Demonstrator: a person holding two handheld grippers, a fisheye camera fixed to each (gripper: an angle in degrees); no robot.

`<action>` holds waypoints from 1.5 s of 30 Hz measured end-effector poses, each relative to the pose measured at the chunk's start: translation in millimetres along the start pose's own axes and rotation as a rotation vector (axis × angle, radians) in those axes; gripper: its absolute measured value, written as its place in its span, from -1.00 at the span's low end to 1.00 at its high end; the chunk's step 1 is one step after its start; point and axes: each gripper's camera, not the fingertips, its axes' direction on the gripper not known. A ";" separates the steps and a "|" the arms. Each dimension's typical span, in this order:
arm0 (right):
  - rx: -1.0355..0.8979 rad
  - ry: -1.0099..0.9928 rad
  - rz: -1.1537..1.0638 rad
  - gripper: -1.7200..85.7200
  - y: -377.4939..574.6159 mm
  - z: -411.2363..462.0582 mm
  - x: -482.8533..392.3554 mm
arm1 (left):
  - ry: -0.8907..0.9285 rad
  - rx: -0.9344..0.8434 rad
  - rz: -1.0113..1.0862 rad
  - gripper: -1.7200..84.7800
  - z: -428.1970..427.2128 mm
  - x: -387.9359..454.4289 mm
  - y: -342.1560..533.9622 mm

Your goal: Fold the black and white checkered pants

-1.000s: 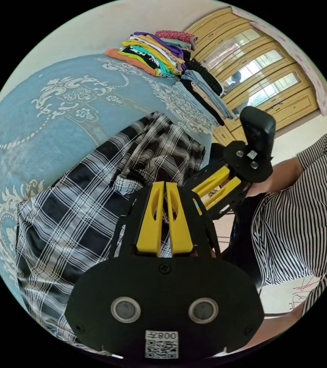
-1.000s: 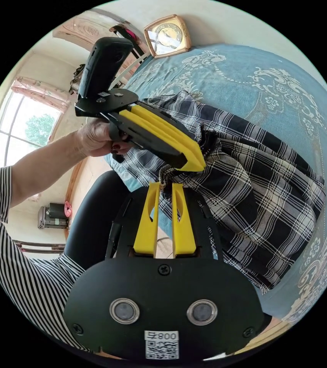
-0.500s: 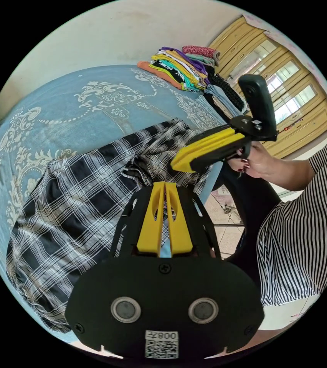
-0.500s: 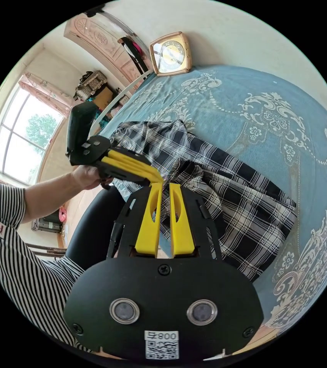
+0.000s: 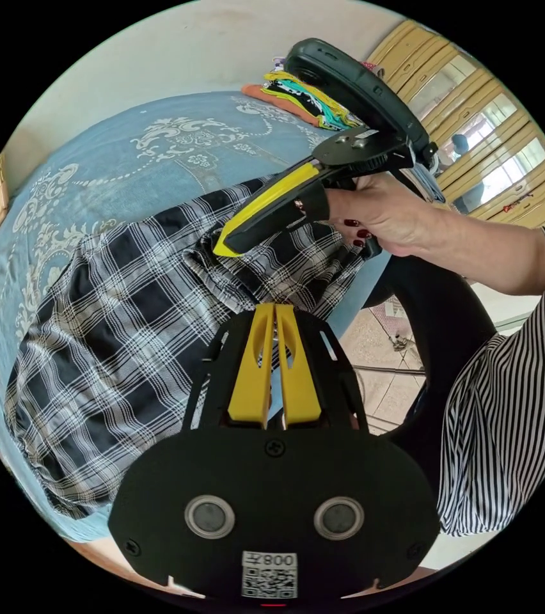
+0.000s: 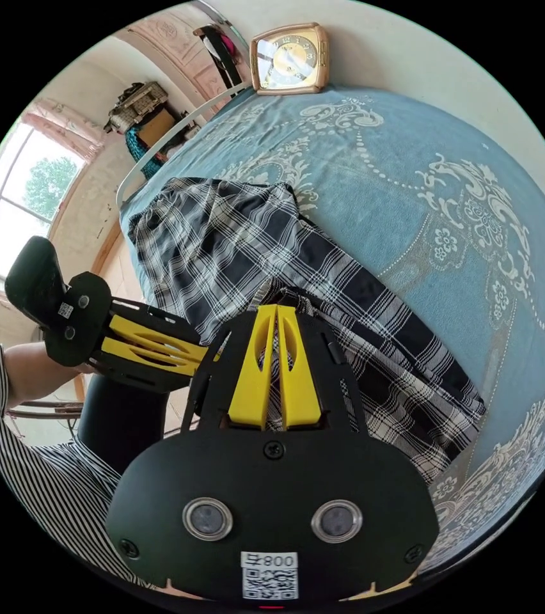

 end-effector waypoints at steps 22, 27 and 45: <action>0.145 -0.218 0.608 -0.79 243.8 -160.0 185.7 | 0.084 0.073 0.215 -0.75 85.5 168.9 -32.6; 0.163 -0.334 0.617 -0.83 266.0 -171.8 205.8 | -0.064 0.043 0.318 -0.74 125.1 228.0 -58.4; 0.234 -0.264 0.557 -0.83 272.8 -255.1 282.7 | -0.134 -0.019 0.327 -0.93 206.1 312.4 -88.5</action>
